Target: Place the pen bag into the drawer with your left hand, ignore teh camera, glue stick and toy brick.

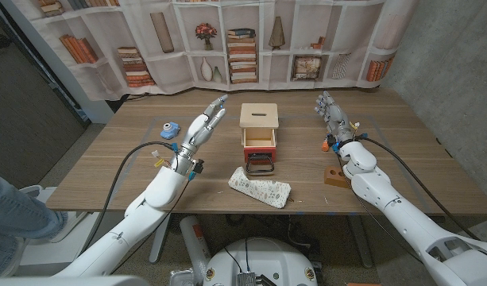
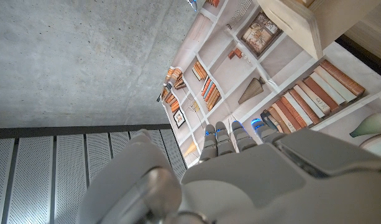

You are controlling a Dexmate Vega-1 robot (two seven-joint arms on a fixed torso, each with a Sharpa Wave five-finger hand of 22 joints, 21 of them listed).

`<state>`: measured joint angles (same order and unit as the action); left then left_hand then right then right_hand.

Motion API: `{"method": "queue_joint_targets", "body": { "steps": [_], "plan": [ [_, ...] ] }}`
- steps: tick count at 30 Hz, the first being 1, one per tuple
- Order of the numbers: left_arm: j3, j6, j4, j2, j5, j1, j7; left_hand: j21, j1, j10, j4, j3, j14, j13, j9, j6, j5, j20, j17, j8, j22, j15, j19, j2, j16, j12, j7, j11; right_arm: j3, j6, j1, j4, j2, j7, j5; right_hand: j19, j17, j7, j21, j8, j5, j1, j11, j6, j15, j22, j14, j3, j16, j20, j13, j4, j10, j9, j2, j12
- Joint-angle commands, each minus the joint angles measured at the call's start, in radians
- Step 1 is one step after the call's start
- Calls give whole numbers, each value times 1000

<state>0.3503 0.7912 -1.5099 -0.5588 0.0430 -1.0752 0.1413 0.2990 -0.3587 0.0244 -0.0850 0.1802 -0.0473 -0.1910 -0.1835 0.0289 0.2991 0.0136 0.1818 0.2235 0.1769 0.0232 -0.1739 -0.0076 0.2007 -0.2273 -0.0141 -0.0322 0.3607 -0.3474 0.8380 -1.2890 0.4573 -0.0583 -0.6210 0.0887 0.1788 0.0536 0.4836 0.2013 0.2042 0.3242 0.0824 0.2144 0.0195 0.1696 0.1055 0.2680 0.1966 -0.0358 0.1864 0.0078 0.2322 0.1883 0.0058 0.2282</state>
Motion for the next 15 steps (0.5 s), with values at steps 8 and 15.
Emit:
{"method": "queue_joint_targets", "body": {
  "steps": [8,15],
  "plan": [
    [-15,-10,-56,-15,-93,-33,49,-8,-15,10,8,1,7,0,-6,12,8,-7,1,3,3,-1,-25,-1,5,-5,2,-8,5,-24,-16,23,-19,14,0,8,5,-6,-8,-4,-2,7,2,8,0,5,12,3,-4,-19,3,-5,11,2,10,0],
    [-11,-15,-69,-26,-107,-40,44,-11,-18,13,9,0,10,0,-6,17,10,-8,1,3,3,-2,-23,-1,4,-4,2,-7,0,-27,-10,18,-17,7,-1,9,5,-6,-11,-4,-2,7,3,9,0,5,13,2,-3,-19,3,-5,14,2,10,0]
  ]
}}
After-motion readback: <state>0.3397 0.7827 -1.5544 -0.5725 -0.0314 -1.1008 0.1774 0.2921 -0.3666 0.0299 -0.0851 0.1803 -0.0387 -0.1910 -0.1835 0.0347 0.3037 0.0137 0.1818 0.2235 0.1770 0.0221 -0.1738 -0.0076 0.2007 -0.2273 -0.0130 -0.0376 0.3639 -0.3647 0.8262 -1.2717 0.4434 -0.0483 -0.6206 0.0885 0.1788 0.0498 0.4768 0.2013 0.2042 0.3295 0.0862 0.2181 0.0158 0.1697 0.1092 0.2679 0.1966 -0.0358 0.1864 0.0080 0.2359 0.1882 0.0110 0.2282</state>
